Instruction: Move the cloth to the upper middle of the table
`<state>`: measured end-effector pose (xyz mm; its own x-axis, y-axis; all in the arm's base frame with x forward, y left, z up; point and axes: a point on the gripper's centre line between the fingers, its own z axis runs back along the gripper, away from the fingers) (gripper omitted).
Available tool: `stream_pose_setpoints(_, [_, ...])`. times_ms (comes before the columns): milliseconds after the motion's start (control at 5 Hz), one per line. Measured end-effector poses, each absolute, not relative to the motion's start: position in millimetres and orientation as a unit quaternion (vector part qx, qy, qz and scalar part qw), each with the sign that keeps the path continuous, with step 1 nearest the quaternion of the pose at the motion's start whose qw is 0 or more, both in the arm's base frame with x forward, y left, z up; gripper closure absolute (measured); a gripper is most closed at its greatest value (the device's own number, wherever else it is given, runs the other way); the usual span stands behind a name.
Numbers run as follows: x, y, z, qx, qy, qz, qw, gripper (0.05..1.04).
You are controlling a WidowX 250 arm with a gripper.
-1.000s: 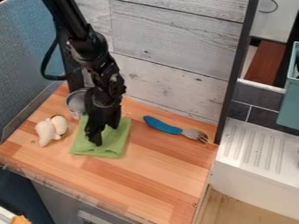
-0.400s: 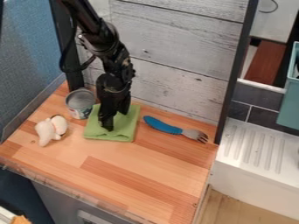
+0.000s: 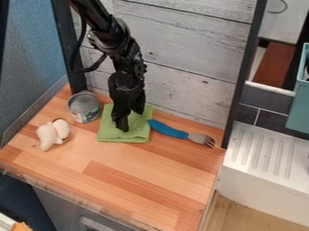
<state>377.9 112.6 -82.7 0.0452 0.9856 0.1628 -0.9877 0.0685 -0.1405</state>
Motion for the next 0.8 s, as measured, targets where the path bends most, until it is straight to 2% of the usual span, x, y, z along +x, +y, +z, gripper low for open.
stream_pose_setpoints(200, [373,110,-85,0.005,-0.099,0.679,0.728,0.083])
stream_pose_setpoints(400, [376,108,-71,-0.008,-0.106,0.677,0.729,0.083])
stream_pose_setpoints(800, [365,112,-14,-0.009,-0.155,0.666,0.73,0.083])
